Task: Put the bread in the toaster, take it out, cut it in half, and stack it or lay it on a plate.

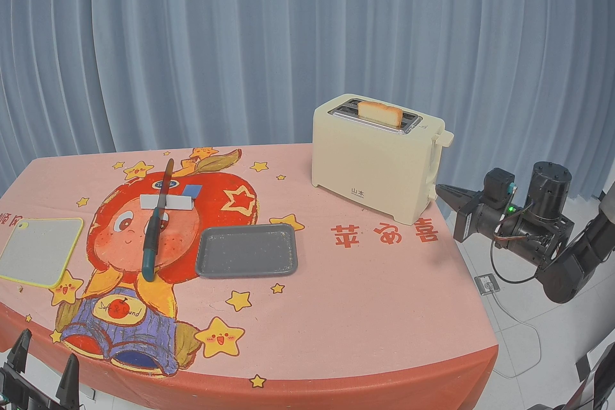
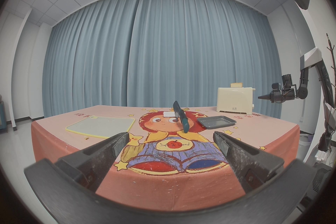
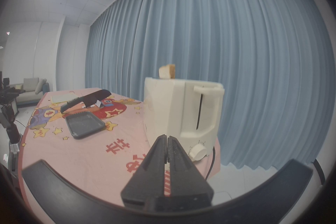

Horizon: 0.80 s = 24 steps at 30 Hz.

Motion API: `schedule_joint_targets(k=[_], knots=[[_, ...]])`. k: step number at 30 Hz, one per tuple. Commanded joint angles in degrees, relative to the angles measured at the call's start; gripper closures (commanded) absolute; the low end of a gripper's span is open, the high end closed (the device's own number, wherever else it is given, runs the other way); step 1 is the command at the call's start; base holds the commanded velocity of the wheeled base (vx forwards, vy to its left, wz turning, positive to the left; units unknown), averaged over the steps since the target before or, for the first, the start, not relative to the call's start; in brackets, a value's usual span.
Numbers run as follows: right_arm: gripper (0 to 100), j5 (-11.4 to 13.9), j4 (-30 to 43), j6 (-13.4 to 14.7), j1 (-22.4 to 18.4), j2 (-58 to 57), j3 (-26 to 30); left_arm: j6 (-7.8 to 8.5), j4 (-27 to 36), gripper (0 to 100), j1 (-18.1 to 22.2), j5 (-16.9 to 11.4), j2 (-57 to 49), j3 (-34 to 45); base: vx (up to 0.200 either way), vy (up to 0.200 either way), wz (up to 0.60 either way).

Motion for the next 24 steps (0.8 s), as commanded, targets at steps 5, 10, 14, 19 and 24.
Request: schedule_joint_targets(k=[5,10,14,19,24], knots=[[100,0.3,0.0,0.0,-1.5,-4.4,-0.3,-0.02,0.0,0,0.0,-0.1,-0.8,1.0,0.000,0.000,0.00],[100,0.7,0.0,0.2,-1.6,-5.1,-1.1,-0.02,0.0,0,0.0,-0.1,-0.8,1.0,0.000,0.000,0.00],[100,0.8,0.0,0.8,-2.7,-5.7,-2.1,-0.02,0.0,0,0.0,-0.1,-0.8,1.0,0.000,0.000,0.00],[100,0.9,0.0,2.7,-4.2,-5.3,-4.8,-0.02,0.0,0,0.0,-0.1,-0.8,1.0,0.000,0.000,0.00],[100,0.9,0.0,3.9,-4.7,-4.4,-7.7,-0.02,0.0,0,0.0,-0.1,-0.8,1.0,0.000,0.000,0.00]])
